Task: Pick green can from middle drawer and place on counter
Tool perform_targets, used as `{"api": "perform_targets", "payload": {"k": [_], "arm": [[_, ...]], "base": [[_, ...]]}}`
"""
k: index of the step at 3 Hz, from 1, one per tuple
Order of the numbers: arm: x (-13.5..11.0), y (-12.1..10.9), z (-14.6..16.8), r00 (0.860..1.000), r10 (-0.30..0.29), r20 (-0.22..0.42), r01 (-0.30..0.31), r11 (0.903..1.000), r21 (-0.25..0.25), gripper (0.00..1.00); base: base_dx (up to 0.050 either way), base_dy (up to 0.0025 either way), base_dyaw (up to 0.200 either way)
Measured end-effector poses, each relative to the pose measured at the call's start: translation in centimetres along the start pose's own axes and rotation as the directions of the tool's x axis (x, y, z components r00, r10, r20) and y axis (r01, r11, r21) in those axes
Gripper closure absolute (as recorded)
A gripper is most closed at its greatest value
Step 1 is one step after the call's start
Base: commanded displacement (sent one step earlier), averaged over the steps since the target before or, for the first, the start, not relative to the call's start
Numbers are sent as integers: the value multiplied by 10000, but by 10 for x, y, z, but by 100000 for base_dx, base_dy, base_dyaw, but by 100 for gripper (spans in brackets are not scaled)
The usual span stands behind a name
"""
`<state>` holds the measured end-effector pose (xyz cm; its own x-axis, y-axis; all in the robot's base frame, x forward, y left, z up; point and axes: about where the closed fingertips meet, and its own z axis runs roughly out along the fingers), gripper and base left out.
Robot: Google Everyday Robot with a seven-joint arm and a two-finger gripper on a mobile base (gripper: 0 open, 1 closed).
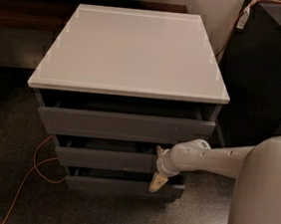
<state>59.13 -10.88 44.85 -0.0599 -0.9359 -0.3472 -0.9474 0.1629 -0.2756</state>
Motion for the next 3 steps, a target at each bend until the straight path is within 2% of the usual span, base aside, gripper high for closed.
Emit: {"api": "perform_targets", "payload": {"k": [1, 2, 3], "arm": [[-5, -12, 7, 9999, -65, 159, 58, 9992, 384, 0], [-8, -26, 36, 9990, -13, 441, -7, 9989, 467, 0], [-9, -31, 45, 9987, 32, 503, -54, 9990, 437, 2]], "base": [[0, 0, 0], [0, 0, 0], [0, 0, 0]]}}
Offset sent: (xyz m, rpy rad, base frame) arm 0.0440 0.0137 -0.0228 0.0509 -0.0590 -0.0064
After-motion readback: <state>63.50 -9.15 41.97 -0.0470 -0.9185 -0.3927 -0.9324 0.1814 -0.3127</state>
